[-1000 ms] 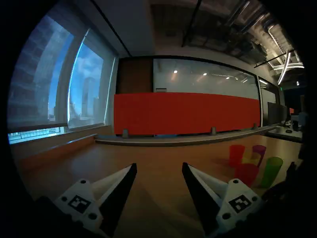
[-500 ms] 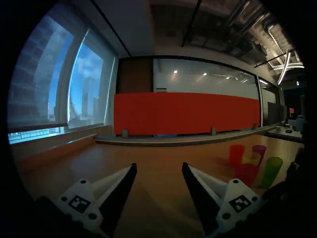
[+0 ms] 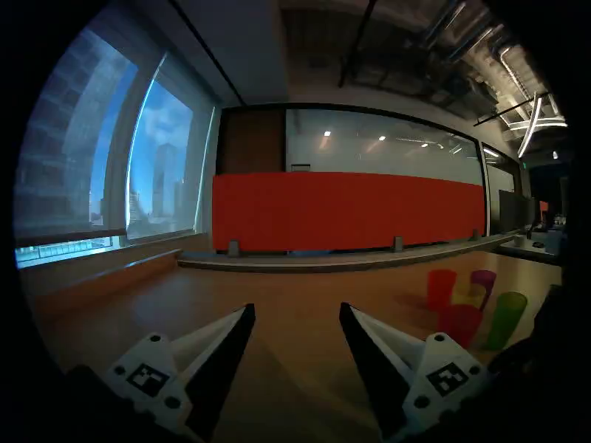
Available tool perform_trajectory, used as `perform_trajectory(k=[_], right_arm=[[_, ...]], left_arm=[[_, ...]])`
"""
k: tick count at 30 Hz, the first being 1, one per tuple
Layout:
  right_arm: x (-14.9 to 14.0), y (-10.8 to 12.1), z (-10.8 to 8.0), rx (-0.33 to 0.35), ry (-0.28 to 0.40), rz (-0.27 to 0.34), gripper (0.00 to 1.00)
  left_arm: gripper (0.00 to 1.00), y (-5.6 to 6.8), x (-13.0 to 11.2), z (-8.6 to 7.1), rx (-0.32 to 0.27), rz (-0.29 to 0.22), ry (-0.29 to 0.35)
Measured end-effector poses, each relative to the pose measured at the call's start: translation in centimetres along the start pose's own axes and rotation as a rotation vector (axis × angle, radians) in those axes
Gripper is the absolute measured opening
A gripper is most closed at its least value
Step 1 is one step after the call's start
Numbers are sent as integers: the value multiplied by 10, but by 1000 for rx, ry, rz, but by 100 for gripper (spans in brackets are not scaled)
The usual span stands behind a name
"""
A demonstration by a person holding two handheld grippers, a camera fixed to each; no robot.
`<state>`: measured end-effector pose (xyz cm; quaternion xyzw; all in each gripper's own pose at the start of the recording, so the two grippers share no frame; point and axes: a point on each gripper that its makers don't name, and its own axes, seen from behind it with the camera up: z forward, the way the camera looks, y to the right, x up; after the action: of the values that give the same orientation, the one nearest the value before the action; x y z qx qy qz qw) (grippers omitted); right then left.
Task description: Pour water
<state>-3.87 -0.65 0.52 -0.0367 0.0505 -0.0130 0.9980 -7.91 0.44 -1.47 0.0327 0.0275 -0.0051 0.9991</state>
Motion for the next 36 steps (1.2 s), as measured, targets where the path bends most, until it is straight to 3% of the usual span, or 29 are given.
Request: perform_trajectory(k=[15,36], right_arm=[[-30,14,6,-12,-42,17,99],[-30,15,4,-14,-23,16,99]], left_arm=[[84,-1,0,0,0,0,0],[84,-1,0,0,0,0,0]])
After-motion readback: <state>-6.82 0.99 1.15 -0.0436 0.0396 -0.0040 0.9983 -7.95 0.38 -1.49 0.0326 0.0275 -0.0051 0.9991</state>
